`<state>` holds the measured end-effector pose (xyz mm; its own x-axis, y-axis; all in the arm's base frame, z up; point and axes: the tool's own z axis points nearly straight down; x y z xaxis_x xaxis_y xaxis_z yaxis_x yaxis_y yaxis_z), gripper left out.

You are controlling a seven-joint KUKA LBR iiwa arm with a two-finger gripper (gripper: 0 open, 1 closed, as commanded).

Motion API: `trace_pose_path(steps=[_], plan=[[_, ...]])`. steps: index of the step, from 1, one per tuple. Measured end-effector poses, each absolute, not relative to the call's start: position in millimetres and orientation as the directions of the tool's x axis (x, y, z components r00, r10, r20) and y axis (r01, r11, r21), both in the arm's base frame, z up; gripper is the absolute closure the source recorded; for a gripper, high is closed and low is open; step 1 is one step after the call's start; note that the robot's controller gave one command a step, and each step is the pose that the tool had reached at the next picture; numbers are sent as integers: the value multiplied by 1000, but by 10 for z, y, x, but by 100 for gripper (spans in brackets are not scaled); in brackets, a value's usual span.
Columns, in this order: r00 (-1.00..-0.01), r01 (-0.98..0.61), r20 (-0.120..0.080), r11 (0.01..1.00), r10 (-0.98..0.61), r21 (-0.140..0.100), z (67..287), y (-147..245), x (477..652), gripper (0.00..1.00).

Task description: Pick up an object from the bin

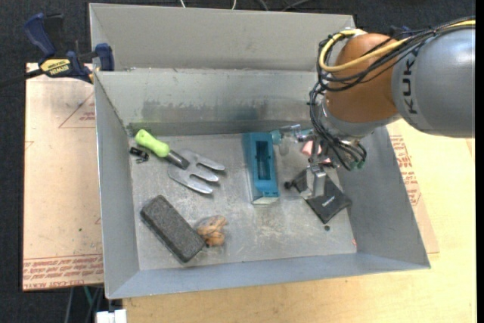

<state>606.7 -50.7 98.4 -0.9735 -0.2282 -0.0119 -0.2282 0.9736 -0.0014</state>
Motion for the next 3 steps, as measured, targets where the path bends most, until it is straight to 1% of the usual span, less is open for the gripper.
trace_pose_path(steps=[1,2,3], plan=[[-982,-189,0,982,-189,4,1069,-832,6005,0],[-968,-249,-7,968,-249,-1,997,-967,5847,0],[-999,-47,-11,999,-47,3,698,-1212,5838,0]])
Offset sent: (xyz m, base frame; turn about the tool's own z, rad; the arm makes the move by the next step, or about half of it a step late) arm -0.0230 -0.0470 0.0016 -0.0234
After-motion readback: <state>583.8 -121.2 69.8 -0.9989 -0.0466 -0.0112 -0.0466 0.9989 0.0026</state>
